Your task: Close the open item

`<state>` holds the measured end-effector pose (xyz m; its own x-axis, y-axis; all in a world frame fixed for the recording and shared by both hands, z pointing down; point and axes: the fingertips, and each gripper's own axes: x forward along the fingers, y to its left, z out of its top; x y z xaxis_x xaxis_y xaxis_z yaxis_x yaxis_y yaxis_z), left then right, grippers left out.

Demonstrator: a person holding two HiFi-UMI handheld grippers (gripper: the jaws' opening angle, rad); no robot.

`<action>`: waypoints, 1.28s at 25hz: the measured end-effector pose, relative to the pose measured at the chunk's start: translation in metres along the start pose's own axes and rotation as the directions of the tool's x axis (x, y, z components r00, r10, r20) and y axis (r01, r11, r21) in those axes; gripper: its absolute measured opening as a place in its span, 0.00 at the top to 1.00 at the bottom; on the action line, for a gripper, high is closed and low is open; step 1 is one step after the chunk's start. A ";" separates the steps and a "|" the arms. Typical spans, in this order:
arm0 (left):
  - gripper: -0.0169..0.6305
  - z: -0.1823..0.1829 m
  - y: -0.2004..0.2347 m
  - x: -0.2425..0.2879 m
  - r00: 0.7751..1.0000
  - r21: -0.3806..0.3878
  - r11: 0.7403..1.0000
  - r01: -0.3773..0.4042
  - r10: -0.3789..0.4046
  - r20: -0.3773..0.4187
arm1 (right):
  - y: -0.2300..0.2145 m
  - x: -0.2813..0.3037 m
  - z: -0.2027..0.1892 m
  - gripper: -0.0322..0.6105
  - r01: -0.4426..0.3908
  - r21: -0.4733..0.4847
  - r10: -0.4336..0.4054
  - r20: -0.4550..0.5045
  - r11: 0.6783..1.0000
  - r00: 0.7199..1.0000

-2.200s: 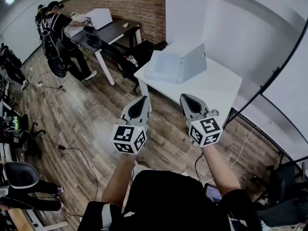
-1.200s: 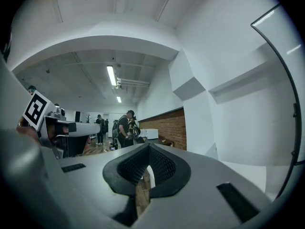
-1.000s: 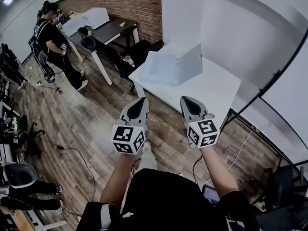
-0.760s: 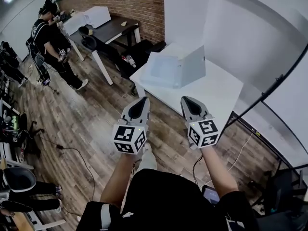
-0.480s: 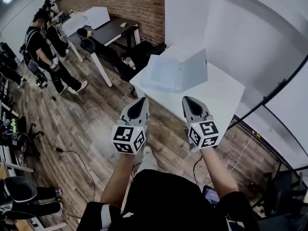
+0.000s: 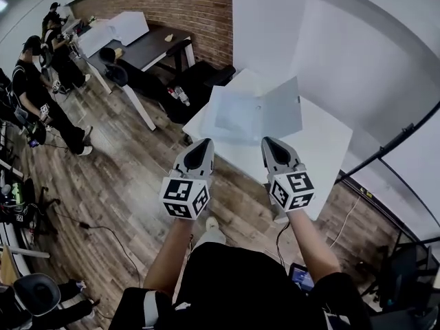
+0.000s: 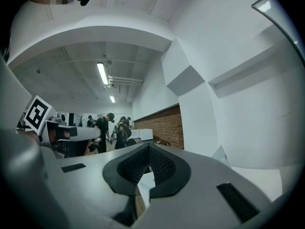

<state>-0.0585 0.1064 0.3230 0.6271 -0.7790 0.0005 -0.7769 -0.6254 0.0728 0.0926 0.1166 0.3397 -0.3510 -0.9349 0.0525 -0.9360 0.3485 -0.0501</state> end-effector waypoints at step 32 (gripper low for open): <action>0.95 0.009 0.162 0.119 0.983 -0.045 0.983 0.177 -0.179 -0.035 | -0.017 0.176 0.016 0.89 0.188 0.022 -0.188 -0.016 0.982 0.982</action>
<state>-0.1099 -0.0881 0.3257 0.7575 -0.6525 0.0221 -0.6501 -0.7508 0.1169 0.0470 -0.0544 0.3341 -0.1690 -0.9826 0.0774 -0.9845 0.1645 -0.0613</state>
